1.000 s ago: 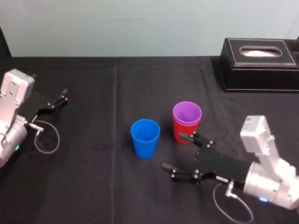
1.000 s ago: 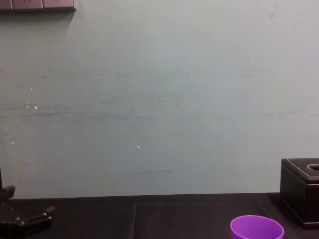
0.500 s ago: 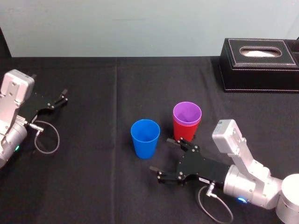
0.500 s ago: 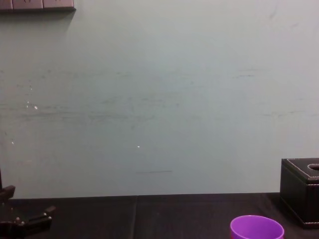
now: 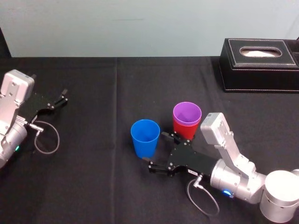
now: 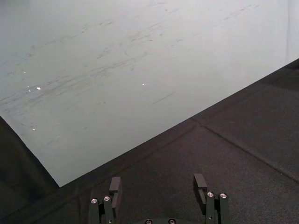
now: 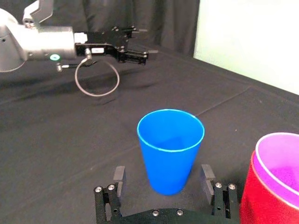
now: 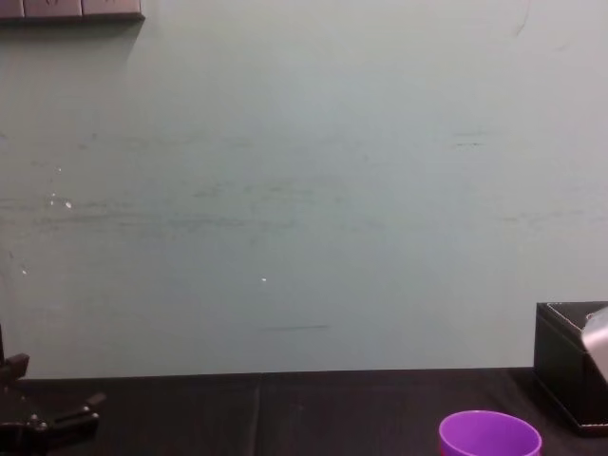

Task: Stack the three plastic cups sequentially using one hand.

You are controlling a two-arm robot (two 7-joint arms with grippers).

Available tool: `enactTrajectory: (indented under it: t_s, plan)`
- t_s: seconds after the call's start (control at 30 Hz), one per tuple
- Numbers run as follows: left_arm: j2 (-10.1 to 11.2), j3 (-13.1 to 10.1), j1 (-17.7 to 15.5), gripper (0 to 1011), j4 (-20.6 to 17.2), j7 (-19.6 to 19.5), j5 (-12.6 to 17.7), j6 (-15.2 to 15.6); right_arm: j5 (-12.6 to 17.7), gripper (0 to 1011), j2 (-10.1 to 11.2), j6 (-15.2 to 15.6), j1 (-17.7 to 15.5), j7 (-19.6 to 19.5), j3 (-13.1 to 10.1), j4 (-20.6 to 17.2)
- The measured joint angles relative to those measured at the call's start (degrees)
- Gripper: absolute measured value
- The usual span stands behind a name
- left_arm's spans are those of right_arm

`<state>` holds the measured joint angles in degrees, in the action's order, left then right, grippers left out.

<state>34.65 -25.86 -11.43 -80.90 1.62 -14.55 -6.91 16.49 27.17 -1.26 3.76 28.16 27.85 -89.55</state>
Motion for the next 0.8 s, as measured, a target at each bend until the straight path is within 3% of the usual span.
enactTrajectory:
  t_s: [0.5,0.8]
  plan:
    - [0.0,0.0,0.0,1005,0.0,0.0,0.0,0.0,-3.23,1003,-4.52,-1.4,3.19,-1.65,0.94,3.66]
    - [0.0,0.0,0.0,1005,0.0,0.0,0.0,0.0,-4.05,1003,-6.09,-1.73,3.96,-1.96,0.98,4.95]
